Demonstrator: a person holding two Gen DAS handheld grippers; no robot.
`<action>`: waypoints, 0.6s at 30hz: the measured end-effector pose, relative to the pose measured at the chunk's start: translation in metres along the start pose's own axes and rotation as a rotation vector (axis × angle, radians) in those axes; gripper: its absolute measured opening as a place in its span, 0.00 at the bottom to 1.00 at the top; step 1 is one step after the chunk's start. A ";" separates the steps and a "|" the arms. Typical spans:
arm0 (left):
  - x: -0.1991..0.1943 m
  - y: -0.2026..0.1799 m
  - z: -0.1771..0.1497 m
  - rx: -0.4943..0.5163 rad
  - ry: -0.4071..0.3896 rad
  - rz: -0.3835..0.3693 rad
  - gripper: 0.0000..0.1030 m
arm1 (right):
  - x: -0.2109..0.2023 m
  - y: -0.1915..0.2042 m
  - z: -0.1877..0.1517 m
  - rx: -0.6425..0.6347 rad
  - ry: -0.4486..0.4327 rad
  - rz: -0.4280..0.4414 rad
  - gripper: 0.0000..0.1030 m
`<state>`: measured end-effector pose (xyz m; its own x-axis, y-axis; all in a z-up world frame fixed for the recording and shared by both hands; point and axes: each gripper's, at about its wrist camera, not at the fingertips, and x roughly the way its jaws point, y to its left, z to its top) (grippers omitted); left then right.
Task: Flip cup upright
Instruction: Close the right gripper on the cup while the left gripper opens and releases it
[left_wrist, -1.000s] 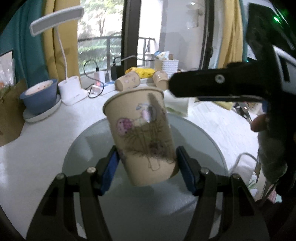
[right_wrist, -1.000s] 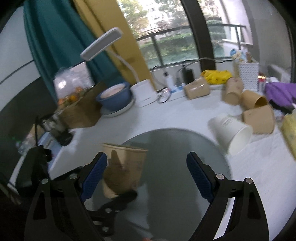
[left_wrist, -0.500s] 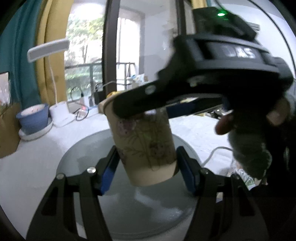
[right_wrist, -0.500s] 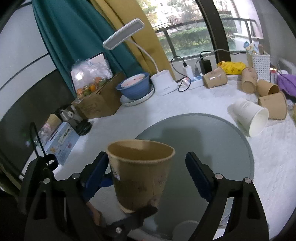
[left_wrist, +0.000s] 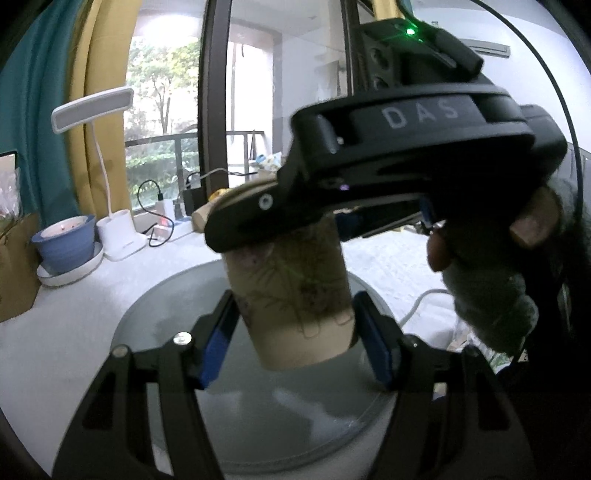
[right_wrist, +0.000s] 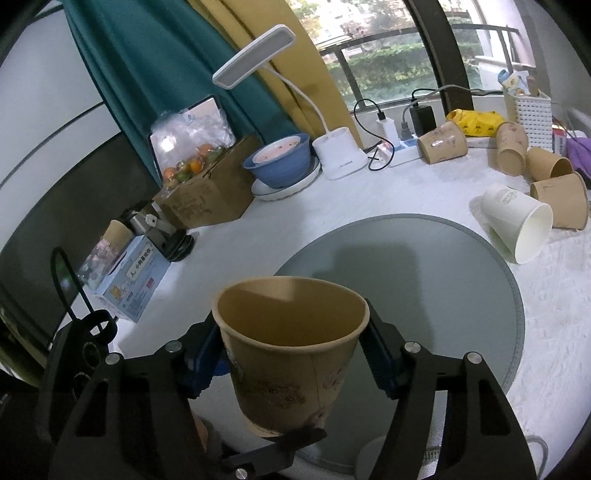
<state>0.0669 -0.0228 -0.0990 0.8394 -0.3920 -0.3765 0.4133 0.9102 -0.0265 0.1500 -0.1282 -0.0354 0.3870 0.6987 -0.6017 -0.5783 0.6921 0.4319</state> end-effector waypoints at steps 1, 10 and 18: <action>0.000 -0.001 0.000 -0.003 0.001 0.000 0.64 | 0.000 0.000 0.000 -0.002 0.001 0.001 0.68; 0.001 0.002 -0.007 -0.045 0.084 -0.036 0.75 | 0.006 0.002 0.002 -0.019 -0.001 -0.013 0.67; -0.016 0.040 -0.015 -0.215 0.130 0.027 0.75 | 0.012 0.000 0.017 -0.093 -0.057 -0.085 0.67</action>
<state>0.0650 0.0223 -0.1081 0.7906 -0.3595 -0.4956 0.2952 0.9330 -0.2058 0.1668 -0.1167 -0.0312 0.4759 0.6496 -0.5929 -0.6052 0.7310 0.3151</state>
